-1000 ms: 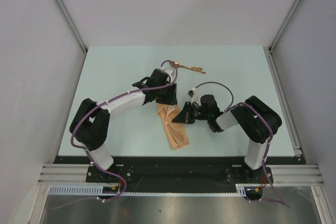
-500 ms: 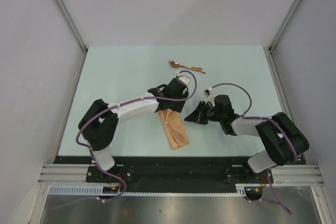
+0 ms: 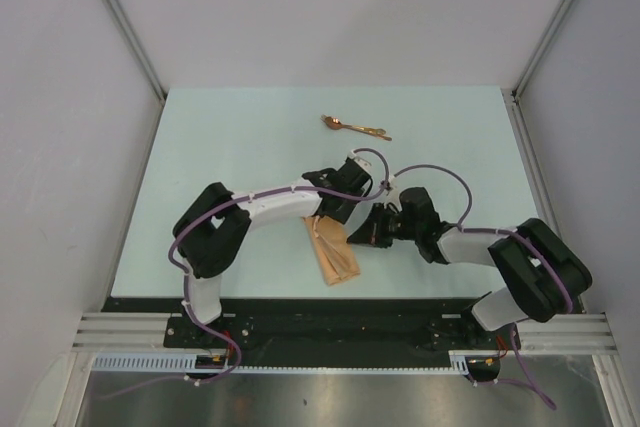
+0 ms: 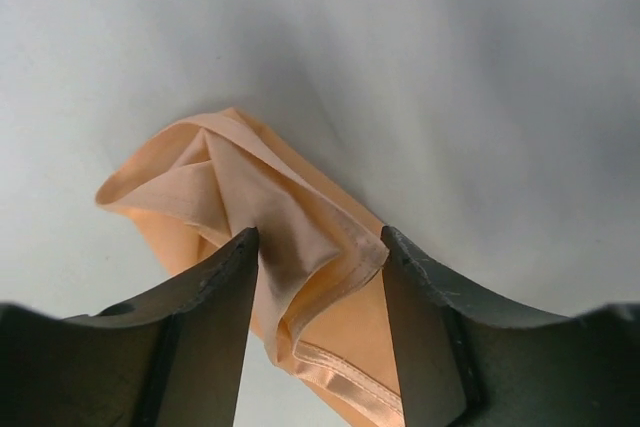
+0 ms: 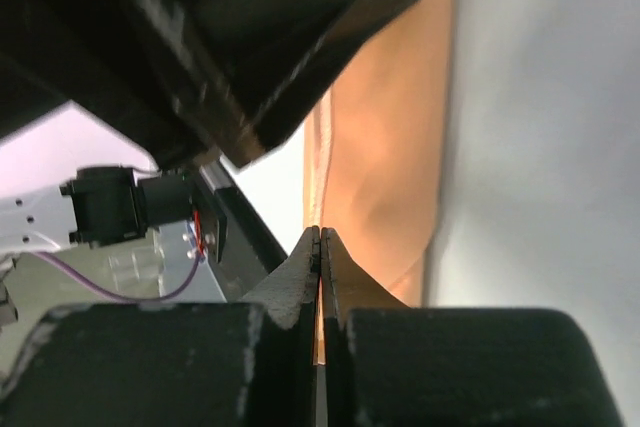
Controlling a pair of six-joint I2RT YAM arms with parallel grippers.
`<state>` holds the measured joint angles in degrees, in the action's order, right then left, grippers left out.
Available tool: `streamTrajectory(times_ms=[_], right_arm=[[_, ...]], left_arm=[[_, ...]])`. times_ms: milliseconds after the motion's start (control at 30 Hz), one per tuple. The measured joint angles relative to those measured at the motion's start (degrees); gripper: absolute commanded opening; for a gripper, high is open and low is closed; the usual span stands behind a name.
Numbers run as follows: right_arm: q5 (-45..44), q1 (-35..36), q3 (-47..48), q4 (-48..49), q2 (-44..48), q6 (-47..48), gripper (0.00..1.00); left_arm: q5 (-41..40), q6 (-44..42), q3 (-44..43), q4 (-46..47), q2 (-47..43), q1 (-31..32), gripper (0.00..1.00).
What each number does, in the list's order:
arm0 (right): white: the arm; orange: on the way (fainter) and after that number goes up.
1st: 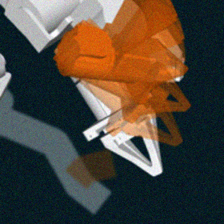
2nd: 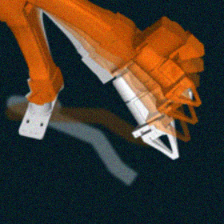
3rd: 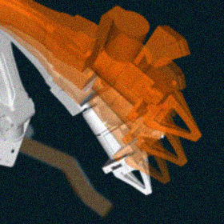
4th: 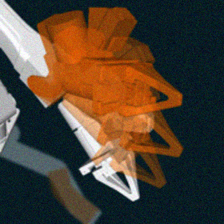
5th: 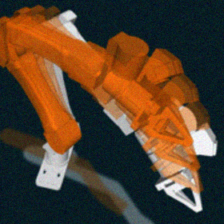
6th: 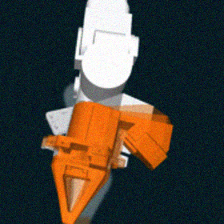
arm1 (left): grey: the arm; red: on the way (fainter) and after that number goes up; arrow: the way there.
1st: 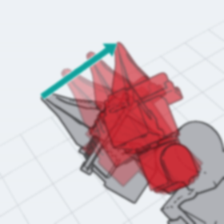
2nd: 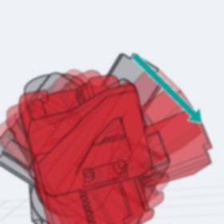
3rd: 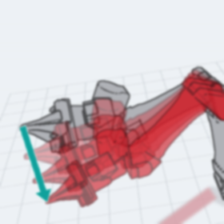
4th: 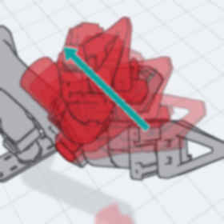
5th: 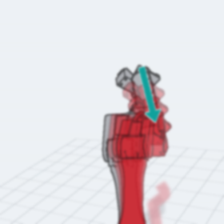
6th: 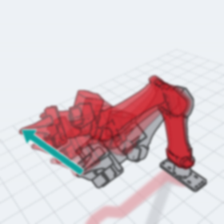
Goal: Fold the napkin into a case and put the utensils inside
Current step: Smooth out the smaller rectangle-folded napkin at the center of the board.
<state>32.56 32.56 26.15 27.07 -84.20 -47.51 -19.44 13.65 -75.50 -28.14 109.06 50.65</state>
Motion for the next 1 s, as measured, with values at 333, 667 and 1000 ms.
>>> streamTrajectory(times_ms=[333,667,1000], right_arm=[[-0.2,3.6,0.5,2.4,-5.6,-0.6,0.0],[0.9,4.8,1.7,7.1,-11.7,-3.2,0.0],[0.9,8.5,1.7,12.7,-16.8,-7.5,0.0]], left_arm=[[-2.8,1.3,-0.3,-0.2,0.0,-1.0,0.19],[6.9,4.7,4.1,3.4,-4.4,-9.2,0.1],[20.9,9.9,11.9,11.8,-6.0,-18.1,0.03]])
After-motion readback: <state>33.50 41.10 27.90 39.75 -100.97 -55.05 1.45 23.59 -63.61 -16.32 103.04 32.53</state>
